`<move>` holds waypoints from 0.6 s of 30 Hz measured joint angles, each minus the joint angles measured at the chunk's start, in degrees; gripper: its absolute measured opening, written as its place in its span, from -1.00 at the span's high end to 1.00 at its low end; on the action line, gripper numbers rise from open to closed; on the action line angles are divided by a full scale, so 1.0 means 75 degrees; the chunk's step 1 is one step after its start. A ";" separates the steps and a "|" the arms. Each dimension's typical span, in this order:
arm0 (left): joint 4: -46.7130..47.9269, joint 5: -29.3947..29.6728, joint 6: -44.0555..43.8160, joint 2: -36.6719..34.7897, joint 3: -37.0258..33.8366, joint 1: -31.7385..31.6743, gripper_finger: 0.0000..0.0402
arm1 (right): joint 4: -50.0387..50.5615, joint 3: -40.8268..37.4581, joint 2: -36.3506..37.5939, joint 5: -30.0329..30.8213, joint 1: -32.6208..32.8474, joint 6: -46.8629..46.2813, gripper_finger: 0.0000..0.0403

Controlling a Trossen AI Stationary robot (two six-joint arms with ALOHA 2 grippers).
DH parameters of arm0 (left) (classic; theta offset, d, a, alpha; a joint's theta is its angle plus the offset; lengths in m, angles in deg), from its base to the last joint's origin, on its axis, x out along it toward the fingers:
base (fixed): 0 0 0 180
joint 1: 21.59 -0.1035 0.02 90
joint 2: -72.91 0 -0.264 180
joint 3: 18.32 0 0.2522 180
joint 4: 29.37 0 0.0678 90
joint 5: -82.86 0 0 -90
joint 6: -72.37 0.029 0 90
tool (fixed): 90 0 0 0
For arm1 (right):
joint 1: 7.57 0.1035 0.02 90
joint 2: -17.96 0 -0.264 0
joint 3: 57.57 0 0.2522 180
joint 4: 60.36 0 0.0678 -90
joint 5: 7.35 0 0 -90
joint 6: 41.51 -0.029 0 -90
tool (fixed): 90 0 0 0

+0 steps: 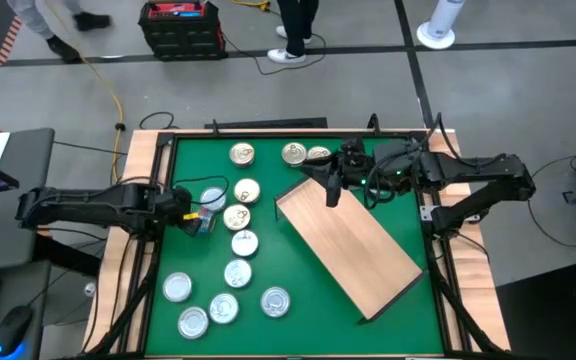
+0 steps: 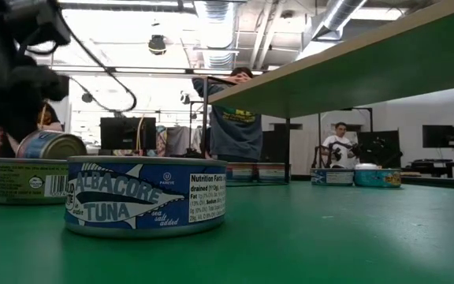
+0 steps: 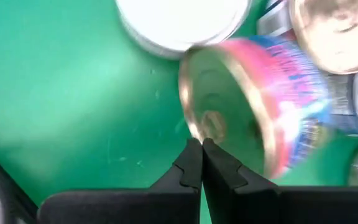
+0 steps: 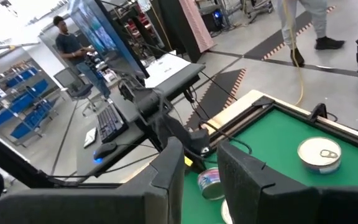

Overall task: Stack canned seafood by type on shelf
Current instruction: Put the blue and pink tuna can on the shelf

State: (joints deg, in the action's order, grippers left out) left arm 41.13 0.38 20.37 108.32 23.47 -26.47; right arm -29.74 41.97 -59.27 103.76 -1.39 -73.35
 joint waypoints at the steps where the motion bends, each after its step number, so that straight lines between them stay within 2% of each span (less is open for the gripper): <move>1: 0.0170 0.0019 0.0046 0.0051 0.0222 0.0000 0.98 | -0.0008 0.0000 0.0001 0.0003 0.0000 -0.0002 0.39; 5: 0.1097 0.0501 -0.0002 0.0243 0.1130 0.0000 0.86 | -0.0036 0.0003 0.0012 0.0000 -0.0067 0.0045 0.39; 8: 0.0868 0.0737 -0.0067 0.0300 0.1653 0.0000 0.67 | 0.0002 0.0000 0.0009 -0.0002 -0.0154 0.0114 0.39; 13: -0.0197 0.0797 -0.0297 0.0363 0.1839 0.0000 0.22 | 0.0120 0.0000 0.0009 -0.0009 -0.0309 0.0224 0.39; 18: -0.0087 0.0681 -0.1250 0.0872 0.1839 0.0004 -0.27 | 0.0082 0.0000 0.0009 -0.0015 -0.0338 0.0578 0.39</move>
State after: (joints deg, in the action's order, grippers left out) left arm 40.48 5.49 11.00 114.86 37.26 -26.45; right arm -29.12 41.97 -59.20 103.65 -3.93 -69.02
